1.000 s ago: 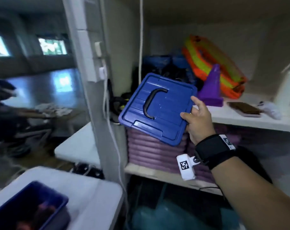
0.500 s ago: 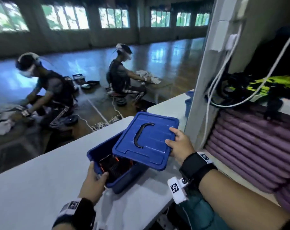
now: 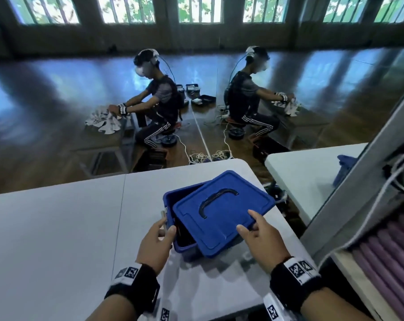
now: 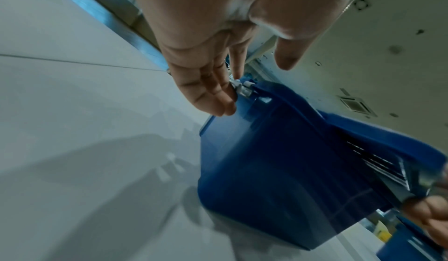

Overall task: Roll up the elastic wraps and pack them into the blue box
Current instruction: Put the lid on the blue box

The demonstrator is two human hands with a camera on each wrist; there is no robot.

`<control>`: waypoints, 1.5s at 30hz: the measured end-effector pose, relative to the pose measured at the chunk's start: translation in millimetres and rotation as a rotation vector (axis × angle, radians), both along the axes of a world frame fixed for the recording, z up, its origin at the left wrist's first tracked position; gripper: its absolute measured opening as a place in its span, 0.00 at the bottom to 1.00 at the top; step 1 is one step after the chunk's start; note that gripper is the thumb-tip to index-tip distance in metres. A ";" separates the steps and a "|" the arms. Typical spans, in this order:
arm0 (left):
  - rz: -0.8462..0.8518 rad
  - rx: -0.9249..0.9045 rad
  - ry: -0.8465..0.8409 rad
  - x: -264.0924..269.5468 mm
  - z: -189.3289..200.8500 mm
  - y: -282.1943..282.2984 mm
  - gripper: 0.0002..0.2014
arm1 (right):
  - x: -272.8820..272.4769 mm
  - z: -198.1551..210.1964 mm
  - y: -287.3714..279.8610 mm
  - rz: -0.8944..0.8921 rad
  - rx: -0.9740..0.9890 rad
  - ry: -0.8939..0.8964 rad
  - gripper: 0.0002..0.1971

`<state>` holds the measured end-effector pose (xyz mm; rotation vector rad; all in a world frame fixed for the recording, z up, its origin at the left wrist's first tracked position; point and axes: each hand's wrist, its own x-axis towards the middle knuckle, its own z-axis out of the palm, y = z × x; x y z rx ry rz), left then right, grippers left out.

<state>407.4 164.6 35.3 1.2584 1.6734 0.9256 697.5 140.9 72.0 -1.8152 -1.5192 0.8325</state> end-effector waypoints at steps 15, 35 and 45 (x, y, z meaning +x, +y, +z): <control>0.235 -0.023 -0.032 18.2 14.7 -1.4 0.12 | -23.5 -11.6 -1.6 0.358 0.085 -0.214 0.25; 0.234 -0.048 0.012 -10.4 19.2 37.8 0.24 | 26.1 1.2 90.8 -0.145 -0.316 0.748 0.32; 0.302 -0.174 -0.381 -21.5 27.6 50.1 0.27 | 36.7 -6.2 101.0 -0.216 -0.259 0.835 0.17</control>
